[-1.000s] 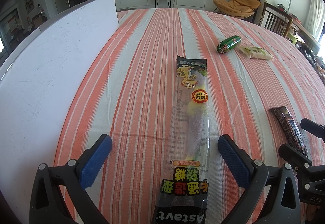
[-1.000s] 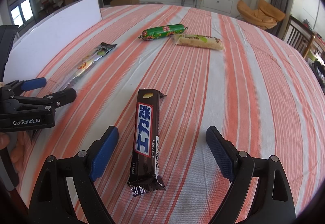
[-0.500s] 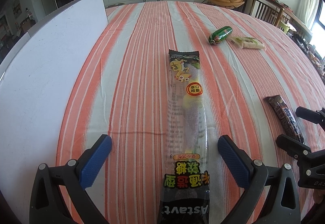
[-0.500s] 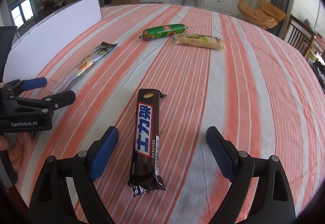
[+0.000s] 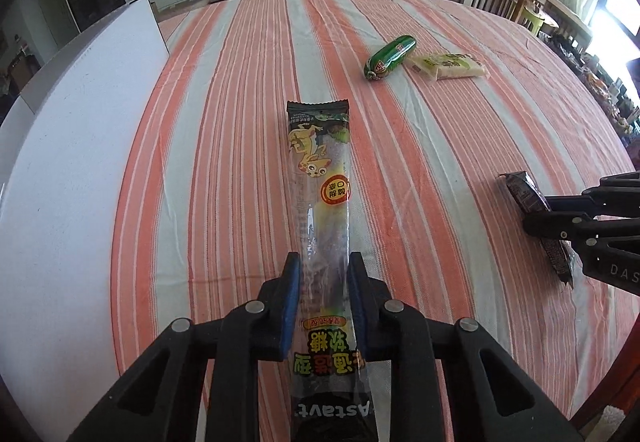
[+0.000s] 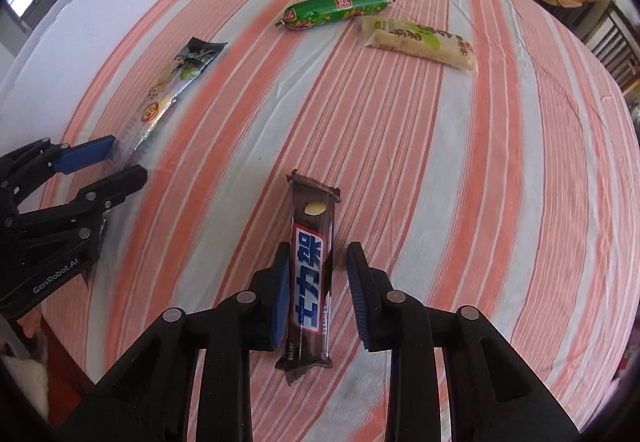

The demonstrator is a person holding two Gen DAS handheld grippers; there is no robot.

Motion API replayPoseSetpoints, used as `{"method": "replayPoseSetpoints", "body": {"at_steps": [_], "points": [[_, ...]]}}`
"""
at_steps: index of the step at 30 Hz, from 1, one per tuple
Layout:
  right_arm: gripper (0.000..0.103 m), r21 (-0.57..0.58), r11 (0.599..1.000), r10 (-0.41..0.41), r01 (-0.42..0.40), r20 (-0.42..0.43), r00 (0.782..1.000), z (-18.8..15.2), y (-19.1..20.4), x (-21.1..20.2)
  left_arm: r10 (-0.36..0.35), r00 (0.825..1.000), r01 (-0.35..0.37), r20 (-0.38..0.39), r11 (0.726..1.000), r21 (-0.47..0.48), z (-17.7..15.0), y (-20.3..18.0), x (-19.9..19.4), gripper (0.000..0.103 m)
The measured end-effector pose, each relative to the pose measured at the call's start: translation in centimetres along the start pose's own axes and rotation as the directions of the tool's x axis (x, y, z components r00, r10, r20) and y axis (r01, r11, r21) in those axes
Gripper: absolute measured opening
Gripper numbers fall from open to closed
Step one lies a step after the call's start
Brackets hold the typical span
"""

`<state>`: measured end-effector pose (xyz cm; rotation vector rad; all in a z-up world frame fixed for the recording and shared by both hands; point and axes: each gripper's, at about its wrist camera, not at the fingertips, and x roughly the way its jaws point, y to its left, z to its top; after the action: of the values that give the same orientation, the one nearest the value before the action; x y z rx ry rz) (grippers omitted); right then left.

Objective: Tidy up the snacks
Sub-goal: 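Carry both snacks into the white box and open both tools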

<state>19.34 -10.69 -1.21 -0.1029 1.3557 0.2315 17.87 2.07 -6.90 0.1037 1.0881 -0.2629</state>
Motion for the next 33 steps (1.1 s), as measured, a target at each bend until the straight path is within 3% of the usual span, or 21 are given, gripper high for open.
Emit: {"method": "replayPoseSetpoints", "body": {"at_steps": [2, 5, 9, 13, 17, 20, 22, 24, 27, 30, 32, 33], "points": [[0.018, 0.053, 0.996, 0.062, -0.065, 0.048, 0.997, -1.2, -0.7, -1.2, -0.069, 0.997, 0.071, 0.028, 0.996, -0.049, -1.1, 0.2, -1.4, 0.013], [0.018, 0.137, 0.973, 0.172, -0.185, 0.099, 0.980, -3.8, -1.6, -2.4, -0.239, 0.969, 0.246, 0.064, 0.956, -0.160, -3.3, 0.9, -3.7, 0.013], [0.018, 0.167, 0.970, 0.166, -0.178, 0.086, 0.982, -5.9, -1.1, -2.5, -0.328, 0.936, 0.350, 0.131, 0.905, -0.241, -5.3, 1.7, -7.1, 0.013], [0.018, 0.108, 0.965, 0.218, -0.239, 0.174, 0.960, -4.9, 1.7, -6.7, -0.349, 0.897, 0.419, 0.271, 0.867, -0.270, -5.4, 4.6, -13.4, 0.013], [0.018, -0.040, 0.951, 0.304, -0.308, 0.320, 0.897, -2.1, 7.1, -14.1, -0.290, 0.857, 0.439, 0.426, 0.843, -0.309, -5.0, 10.5, -21.1, 0.013], [0.018, -0.172, 0.916, 0.401, -0.362, 0.401, 0.824, 0.2, 12.5, -18.8, -0.175, 0.849, 0.381, 0.499, 0.857, -0.348, -5.5, 15.1, -26.1, 0.013], [0.018, -0.257, 0.882, 0.471, -0.396, 0.417, 0.778, 1.2, 16.1, -21.2, -0.066, 0.859, 0.296, 0.508, 0.874, -0.387, -6.0, 17.9, -28.1, 0.013], [0.018, -0.327, 0.845, 0.530, -0.424, 0.399, 0.748, 2.4, 19.7, -22.1, 0.045, 0.879, 0.193, 0.476, 0.877, -0.439, -6.5, 20.5, -28.4, 0.013], [0.018, -0.388, 0.811, 0.571, -0.437, 0.365, 0.736, 3.8, 24.5, -21.2, 0.135, 0.906, 0.093, 0.400, 0.860, -0.501, -7.4, 24.0, -26.5, 0.014], [0.019, -0.395, 0.801, 0.582, -0.450, 0.332, 0.743, 5.4, 28.1, -17.8, 0.229, 0.928, -0.037, 0.295, 0.841, -0.539, -8.4, 26.3, -22.8, 0.020], [0.031, -0.376, 0.799, 0.583, -0.469, 0.298, 0.756, 6.4, 29.5, -14.4, 0.305, 0.928, -0.138, 0.216, 0.816, -0.561, -9.3, 27.2, -20.1, 0.049], [0.044, -0.353, 0.810, 0.568, -0.469, 0.274, 0.776, 6.8, 30.0, -12.5, 0.338, 0.922, -0.177, 0.190, 0.803, -0.569, -9.8, 27.5, -19.0, 0.075]]}}
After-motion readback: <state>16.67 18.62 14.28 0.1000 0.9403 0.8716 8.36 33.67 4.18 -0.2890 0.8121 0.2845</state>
